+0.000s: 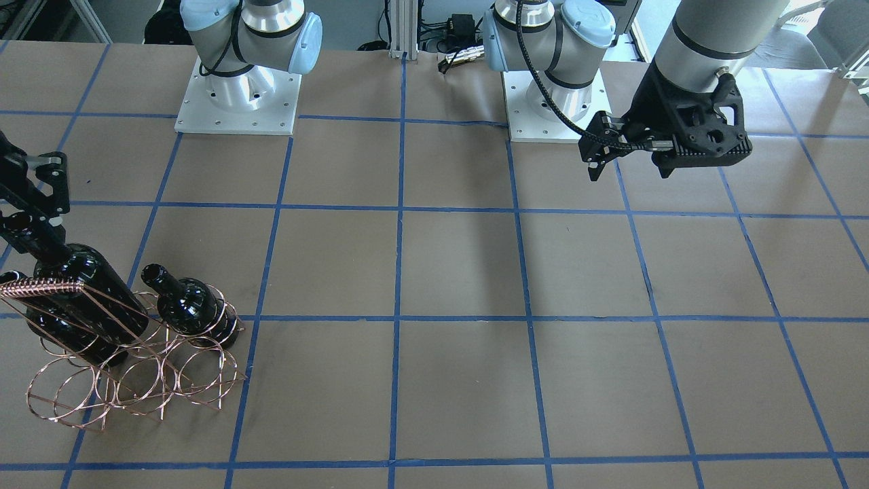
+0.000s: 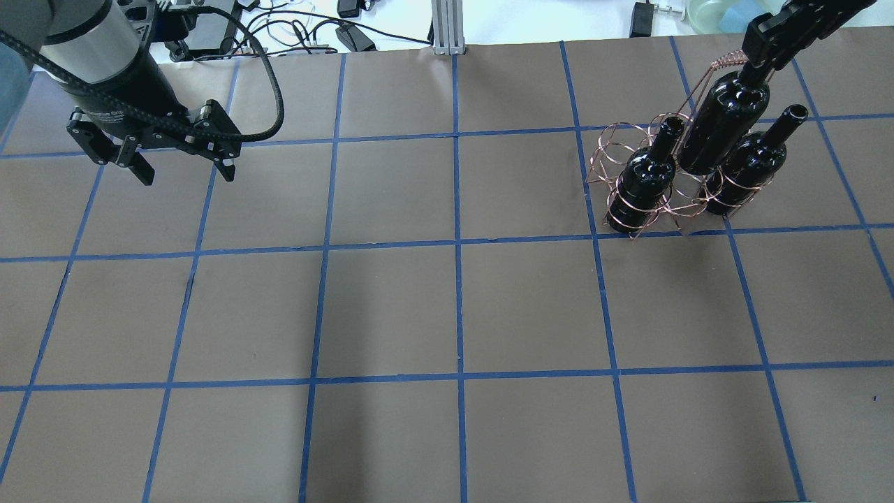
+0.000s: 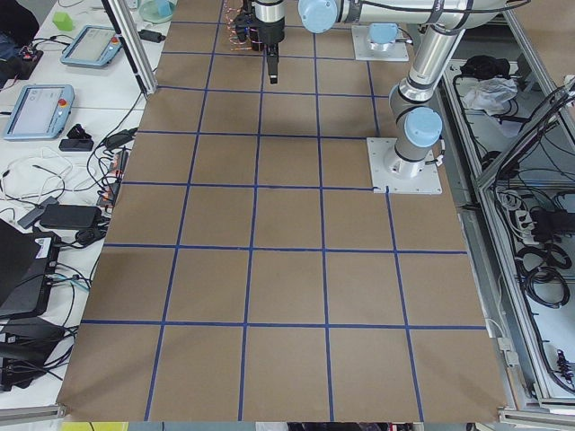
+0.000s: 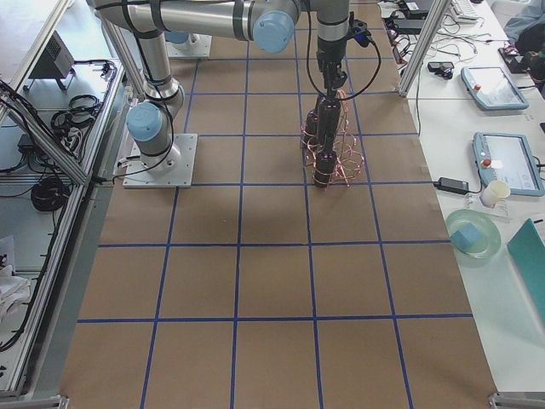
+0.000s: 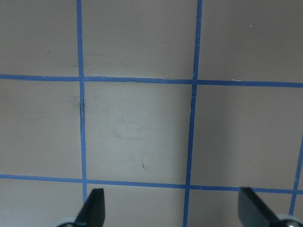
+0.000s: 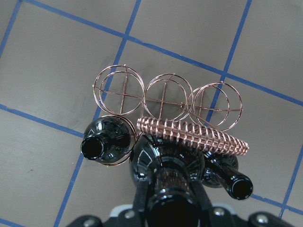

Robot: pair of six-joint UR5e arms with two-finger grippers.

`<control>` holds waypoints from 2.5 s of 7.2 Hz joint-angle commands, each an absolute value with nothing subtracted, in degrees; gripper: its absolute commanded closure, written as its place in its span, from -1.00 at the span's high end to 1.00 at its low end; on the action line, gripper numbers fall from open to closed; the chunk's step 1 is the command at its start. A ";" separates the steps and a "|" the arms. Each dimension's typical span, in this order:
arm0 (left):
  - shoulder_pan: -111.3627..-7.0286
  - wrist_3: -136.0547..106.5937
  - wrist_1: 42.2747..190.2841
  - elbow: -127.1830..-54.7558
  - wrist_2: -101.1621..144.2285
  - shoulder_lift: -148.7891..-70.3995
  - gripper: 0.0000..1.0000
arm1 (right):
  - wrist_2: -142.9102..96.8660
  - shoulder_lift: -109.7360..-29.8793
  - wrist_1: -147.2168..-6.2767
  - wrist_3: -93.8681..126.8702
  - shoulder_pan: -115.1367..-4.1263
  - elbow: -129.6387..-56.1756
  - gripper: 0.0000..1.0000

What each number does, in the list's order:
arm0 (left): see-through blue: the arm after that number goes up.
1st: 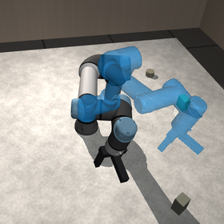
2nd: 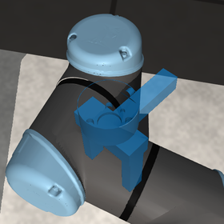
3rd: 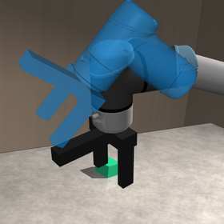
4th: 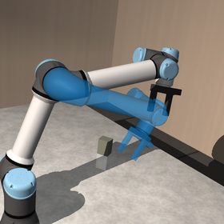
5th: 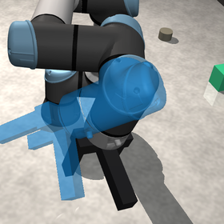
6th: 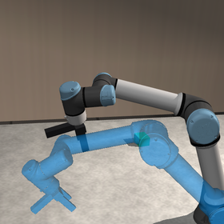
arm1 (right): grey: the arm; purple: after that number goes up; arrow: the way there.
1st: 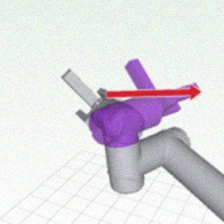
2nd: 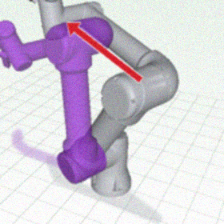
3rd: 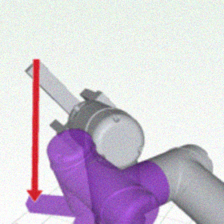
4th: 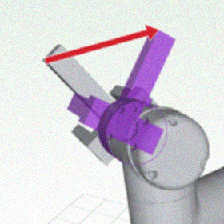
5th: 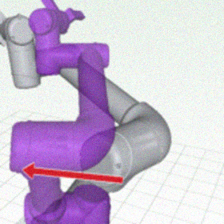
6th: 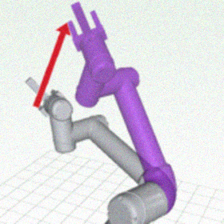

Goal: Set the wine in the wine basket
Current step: 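Slide the bottle deeper into the basket ring with the right gripper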

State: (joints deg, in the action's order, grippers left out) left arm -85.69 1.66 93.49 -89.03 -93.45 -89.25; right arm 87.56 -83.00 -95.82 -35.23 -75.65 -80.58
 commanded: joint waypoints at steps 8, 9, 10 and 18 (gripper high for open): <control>-85.26 1.76 94.57 -89.03 -93.87 -88.77 1.00 | 87.36 -82.00 -97.03 -38.32 -74.71 -82.09 -1.00; -85.25 1.76 94.66 -89.03 -93.87 -88.77 1.00 | 86.93 -82.00 -97.12 -38.23 -74.71 -82.79 -1.00; -85.34 1.76 94.48 -89.03 -93.87 -88.77 1.00 | 86.66 -82.00 -99.38 -38.23 -74.71 -84.27 -1.00; -85.17 1.76 94.75 -89.03 -93.78 -88.68 1.00 | 84.31 -81.48 -103.97 -39.81 -74.71 -87.80 -1.00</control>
